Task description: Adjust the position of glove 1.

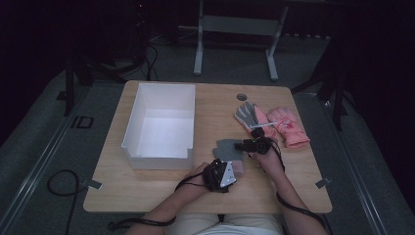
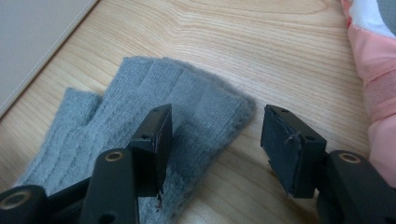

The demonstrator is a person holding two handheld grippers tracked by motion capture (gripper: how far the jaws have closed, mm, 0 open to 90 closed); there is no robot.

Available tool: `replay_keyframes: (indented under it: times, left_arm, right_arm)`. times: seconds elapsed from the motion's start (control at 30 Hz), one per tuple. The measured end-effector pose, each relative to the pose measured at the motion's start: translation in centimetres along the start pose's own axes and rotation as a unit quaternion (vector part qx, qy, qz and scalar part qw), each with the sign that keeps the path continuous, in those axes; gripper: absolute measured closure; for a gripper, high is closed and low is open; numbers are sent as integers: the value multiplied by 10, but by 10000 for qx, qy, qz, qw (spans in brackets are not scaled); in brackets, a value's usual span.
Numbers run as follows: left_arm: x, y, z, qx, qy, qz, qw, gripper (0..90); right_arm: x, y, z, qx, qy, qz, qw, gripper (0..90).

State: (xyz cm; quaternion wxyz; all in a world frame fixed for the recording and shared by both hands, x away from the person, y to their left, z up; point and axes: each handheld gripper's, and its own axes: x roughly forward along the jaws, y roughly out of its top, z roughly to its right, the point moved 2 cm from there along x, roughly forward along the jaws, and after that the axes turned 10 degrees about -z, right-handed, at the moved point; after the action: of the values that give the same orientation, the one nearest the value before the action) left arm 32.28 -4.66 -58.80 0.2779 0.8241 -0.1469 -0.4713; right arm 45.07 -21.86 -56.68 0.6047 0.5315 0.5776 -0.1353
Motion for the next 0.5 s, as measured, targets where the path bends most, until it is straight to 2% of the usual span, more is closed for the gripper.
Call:
replay_keyframes:
  times: [0.07, 0.17, 0.2, 0.23, 0.27, 0.3, 0.33, 0.37, 0.47, 0.5]
  left_arm:
    - [-1, 0, -5, -115, 4, -5, 9999, 508]
    - [-1, 0, -10, -223, -170, -26, 9996, 600]
    - [-2, 0, -12, -315, -258, -45, 9992, 633]
    - [-2, 0, -13, -383, -328, -38, 9987, 670]
    - [-2, 0, -15, -368, -366, -38, 9986, 670]
    - [-3, -1, -16, -428, -447, -23, 9981, 695]
    - [-3, -1, -18, -479, -518, -13, 9975, 695]
    - [-3, -1, -19, -489, -555, -13, 9973, 707]
    - [-4, -1, -23, -628, -706, -23, 9955, 715]
    - [-4, -2, -23, -677, -746, -10, 9949, 719]
  right_arm:
    - [1, 1, -2, 6, 92, -48, 9999, 466]
    - [3, 2, -7, -48, 281, -113, 9995, 480]
    - [4, 3, -8, -49, 320, -137, 9994, 496]
    - [6, 4, -10, 35, 630, -255, 9977, 542]
    - [6, 4, -10, 35, 630, -255, 9977, 542]
    - [8, 6, -13, -8, 794, -297, 9964, 575]
    - [8, 6, -13, -8, 794, -297, 9964, 575]
    - [9, 8, -13, 82, 964, -291, 9949, 663]
    - [8, 10, -13, 174, 1101, -269, 9934, 716]
    - [9, 11, -14, 147, 1072, -290, 9937, 730]
